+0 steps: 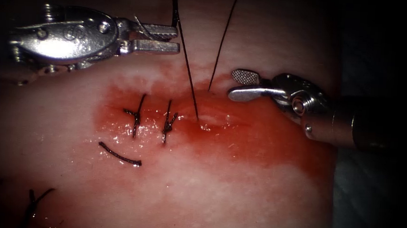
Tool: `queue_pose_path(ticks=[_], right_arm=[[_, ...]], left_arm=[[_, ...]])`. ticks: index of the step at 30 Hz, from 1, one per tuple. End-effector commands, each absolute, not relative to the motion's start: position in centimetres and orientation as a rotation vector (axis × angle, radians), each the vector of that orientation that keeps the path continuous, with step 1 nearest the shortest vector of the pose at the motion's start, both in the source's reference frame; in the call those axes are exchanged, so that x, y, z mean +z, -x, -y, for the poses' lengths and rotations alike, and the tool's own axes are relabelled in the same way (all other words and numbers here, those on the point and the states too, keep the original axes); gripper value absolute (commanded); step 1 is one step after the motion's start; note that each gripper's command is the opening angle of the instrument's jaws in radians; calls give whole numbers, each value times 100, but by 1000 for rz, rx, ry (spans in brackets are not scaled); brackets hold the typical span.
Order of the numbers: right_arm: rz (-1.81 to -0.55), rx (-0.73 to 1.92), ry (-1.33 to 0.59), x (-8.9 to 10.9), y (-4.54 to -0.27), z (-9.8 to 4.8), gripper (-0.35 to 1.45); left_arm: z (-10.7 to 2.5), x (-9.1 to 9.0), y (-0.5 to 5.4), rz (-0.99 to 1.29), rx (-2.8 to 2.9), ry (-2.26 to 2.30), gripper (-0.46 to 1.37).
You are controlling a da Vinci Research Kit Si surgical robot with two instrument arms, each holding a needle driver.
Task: Wound Closure
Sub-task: Grab the needle with the left holder and pull with through
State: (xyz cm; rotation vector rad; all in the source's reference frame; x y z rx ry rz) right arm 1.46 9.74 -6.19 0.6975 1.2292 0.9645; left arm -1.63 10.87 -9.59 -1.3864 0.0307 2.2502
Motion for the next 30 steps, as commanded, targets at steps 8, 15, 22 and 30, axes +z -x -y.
queue_pose_path(ticks=[8,15,22,30], right_arm=[[-1226,962,-704,-622,-147,-974,98],[-1226,957,-712,-624,-151,-974,97],[-1226,953,-715,-624,-151,-973,97],[-1226,953,-716,-625,-151,-974,97]], left_arm=[[-1098,-947,150,-183,2337,1346,-35],[-1085,-933,153,-225,2373,1328,-35],[-1073,-927,153,-238,2378,1332,-35],[-1072,-926,153,-236,2384,1328,-35]])
